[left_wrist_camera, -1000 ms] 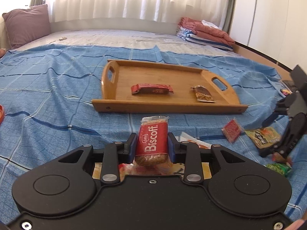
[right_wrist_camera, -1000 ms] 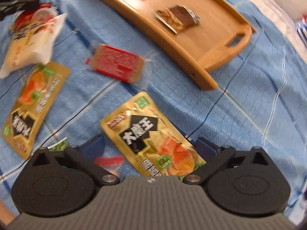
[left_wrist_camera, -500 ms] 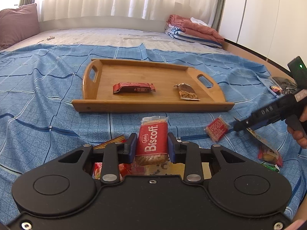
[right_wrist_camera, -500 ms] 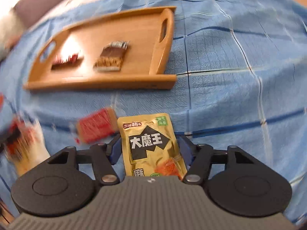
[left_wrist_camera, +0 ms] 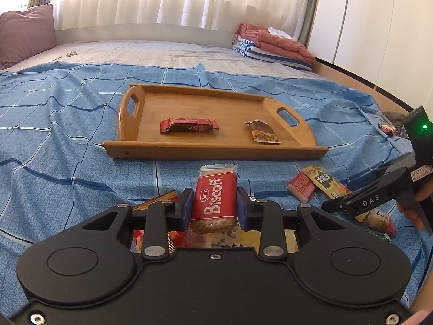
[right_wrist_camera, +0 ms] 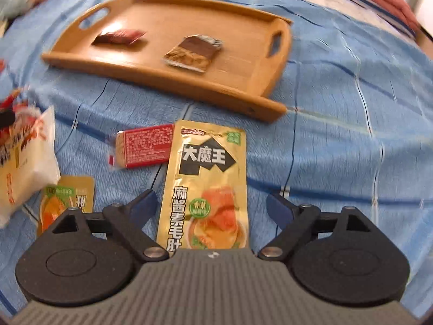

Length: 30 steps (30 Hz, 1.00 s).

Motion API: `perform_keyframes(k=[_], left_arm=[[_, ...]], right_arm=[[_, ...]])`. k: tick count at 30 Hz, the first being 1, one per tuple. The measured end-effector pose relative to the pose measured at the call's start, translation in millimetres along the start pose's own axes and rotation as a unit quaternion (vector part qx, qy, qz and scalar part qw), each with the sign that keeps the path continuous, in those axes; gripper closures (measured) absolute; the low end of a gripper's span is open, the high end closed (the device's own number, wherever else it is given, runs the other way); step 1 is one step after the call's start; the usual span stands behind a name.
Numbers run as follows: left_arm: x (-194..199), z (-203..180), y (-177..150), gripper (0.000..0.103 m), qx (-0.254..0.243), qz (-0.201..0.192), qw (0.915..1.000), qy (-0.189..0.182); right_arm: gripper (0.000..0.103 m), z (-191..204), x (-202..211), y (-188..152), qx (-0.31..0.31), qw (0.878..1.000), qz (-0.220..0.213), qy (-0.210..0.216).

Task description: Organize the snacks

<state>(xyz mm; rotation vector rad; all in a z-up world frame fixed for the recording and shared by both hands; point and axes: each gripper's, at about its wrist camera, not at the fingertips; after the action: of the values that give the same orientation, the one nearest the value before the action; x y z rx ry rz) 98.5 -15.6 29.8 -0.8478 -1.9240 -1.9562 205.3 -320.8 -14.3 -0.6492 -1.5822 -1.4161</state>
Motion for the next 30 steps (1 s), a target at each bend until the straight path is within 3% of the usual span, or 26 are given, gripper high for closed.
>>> perform_keyframes(k=[2,6,10,16,23,30], left_arm=[[0,0,1,0.072,0.001,-0.001,1.0,-0.002],[1,4,3,0.072,0.01,0.0,0.9999,-0.006],[3,11,7,0.072,0.018,-0.002,0.9998,-0.002],[4,25,21,0.072,0.026,-0.01,0.9996,-0.002],[-8,46,59,0.072,0.037,-0.017,0.9991,-0.006],[-49,66,110,0.072,0.043,0.007,0.9991,0.0]], right_arm=[[0.037,2,6,-4,-0.02,1.0,-0.014,0.011],[0.041,17,19,-12,-0.033,0.998,-0.046,0.027],[0.042,30,34,-18,-0.054,0.994,-0.084,0.039],[0.042,40,52,-9,-0.091,0.986,-0.137,0.022],[0.042,46,62,21,-0.111,0.979,-0.173,0.006],[0.042,43,55,70,-0.12,0.976,-0.182,-0.007]])
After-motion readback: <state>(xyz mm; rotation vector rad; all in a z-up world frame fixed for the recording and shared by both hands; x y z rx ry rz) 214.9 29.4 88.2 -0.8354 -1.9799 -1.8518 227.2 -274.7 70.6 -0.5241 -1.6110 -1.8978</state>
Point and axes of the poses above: each gripper's, at about its wrist camera, not at the fingertips, and x roughly against the way its jaws point, z to its left, y to its top, and after that the axes turned 7 degrees about -x, right-handed
